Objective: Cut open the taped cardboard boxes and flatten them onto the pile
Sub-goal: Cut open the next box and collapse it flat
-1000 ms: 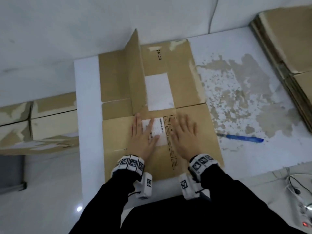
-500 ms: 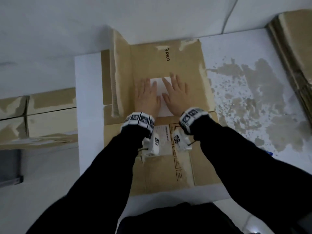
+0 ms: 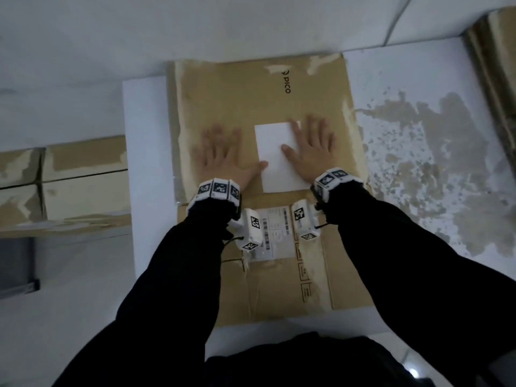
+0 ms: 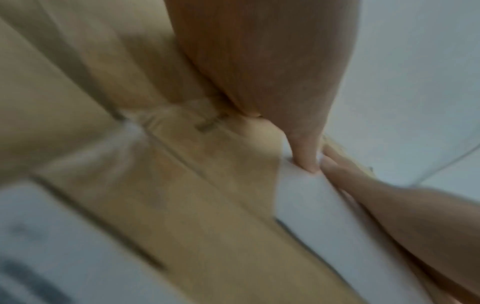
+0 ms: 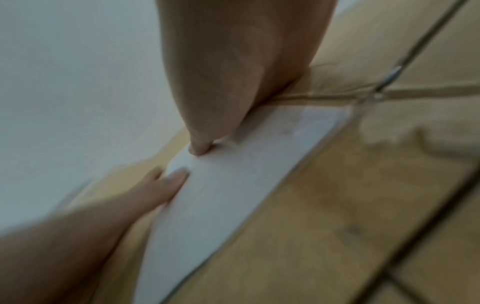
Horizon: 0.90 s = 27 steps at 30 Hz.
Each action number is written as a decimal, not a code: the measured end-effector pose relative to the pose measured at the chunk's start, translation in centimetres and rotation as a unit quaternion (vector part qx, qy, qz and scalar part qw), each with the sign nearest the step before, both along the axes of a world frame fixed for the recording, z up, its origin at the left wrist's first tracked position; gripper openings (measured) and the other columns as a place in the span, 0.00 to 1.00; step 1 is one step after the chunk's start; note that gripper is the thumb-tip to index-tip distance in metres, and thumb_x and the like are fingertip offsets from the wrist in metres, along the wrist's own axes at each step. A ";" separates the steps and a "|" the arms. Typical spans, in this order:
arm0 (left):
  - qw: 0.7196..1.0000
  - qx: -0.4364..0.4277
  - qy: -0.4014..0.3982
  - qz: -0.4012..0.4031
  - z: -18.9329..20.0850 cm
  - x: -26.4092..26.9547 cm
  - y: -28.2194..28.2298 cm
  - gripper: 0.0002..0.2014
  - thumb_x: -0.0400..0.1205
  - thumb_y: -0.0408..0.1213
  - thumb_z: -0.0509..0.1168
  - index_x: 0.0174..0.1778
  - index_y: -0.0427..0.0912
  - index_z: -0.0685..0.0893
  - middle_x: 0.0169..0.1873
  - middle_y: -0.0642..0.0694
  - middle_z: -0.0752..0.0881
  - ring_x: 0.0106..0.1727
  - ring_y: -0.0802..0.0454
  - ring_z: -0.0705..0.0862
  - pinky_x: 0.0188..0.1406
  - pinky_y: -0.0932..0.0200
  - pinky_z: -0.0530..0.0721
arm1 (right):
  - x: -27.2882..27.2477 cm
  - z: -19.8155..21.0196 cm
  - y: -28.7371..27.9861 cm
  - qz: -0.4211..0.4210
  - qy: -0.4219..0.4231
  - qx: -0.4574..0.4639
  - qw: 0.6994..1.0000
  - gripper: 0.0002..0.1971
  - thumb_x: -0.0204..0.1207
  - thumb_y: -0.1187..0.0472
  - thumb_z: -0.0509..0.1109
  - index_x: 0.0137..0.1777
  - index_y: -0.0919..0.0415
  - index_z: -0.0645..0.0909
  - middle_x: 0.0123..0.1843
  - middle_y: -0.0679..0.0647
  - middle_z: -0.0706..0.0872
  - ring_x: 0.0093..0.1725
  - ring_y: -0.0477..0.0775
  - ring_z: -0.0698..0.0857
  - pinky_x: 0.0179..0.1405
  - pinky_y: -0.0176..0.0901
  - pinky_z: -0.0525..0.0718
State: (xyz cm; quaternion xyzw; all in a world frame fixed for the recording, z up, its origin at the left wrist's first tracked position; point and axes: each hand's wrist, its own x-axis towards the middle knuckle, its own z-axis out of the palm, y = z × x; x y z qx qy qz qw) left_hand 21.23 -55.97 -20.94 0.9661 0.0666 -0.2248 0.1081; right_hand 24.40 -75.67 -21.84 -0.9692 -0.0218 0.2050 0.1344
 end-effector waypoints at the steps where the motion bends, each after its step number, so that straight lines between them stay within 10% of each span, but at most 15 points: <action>1: 0.999 -0.007 0.009 0.032 0.1 -0.6 1.4 0.52 0.70 0.79 0.50 0.81 0.60 0.32 0.81 0.46 0.29 0.81 0.44 0.27 0.76 0.35 0.30 | -0.2 0.0 -0.6 -0.023 -0.006 0.002 1.000 0.34 0.82 0.36 0.48 0.83 0.42 0.41 0.85 0.53 0.35 0.82 0.62 0.33 0.78 0.62 0.33; 11: 0.991 -0.028 -0.046 0.125 -0.6 -9.7 4.5 0.47 0.75 0.75 0.47 0.83 0.54 0.35 0.82 0.43 0.31 0.83 0.43 0.31 0.80 0.36 0.35 | -6.5 1.0 -6.4 -0.162 -0.007 -0.040 0.986 0.32 0.83 0.39 0.44 0.84 0.47 0.40 0.85 0.57 0.35 0.82 0.63 0.33 0.79 0.67 0.35; 20: 0.990 -0.005 -0.069 0.126 -1.3 -14.2 3.8 0.47 0.75 0.73 0.50 0.84 0.54 0.37 0.83 0.44 0.34 0.83 0.42 0.34 0.79 0.35 0.38 | -11.4 0.0 -5.3 -0.105 0.004 -0.059 0.993 0.36 0.81 0.35 0.43 0.83 0.48 0.35 0.84 0.59 0.33 0.82 0.66 0.32 0.76 0.74 0.36; 23: 0.979 0.002 -0.082 0.184 0.1 -14.4 2.7 0.44 0.77 0.67 0.59 0.84 0.52 0.50 0.82 0.36 0.52 0.82 0.37 0.52 0.75 0.36 0.57 | -12.2 0.8 -6.1 -0.153 -0.008 -0.030 0.988 0.35 0.81 0.37 0.51 0.84 0.45 0.42 0.85 0.60 0.37 0.83 0.65 0.37 0.76 0.72 0.41; 27: 0.900 -0.142 -0.123 0.393 1.8 -15.2 2.0 0.34 0.75 0.50 0.71 0.71 0.35 0.68 0.67 0.33 0.74 0.69 0.35 0.72 0.63 0.46 0.72 | -15.0 2.2 -8.9 -0.371 -0.082 0.087 0.921 0.27 0.80 0.56 0.61 0.79 0.59 0.63 0.78 0.66 0.64 0.76 0.67 0.64 0.72 0.60 0.67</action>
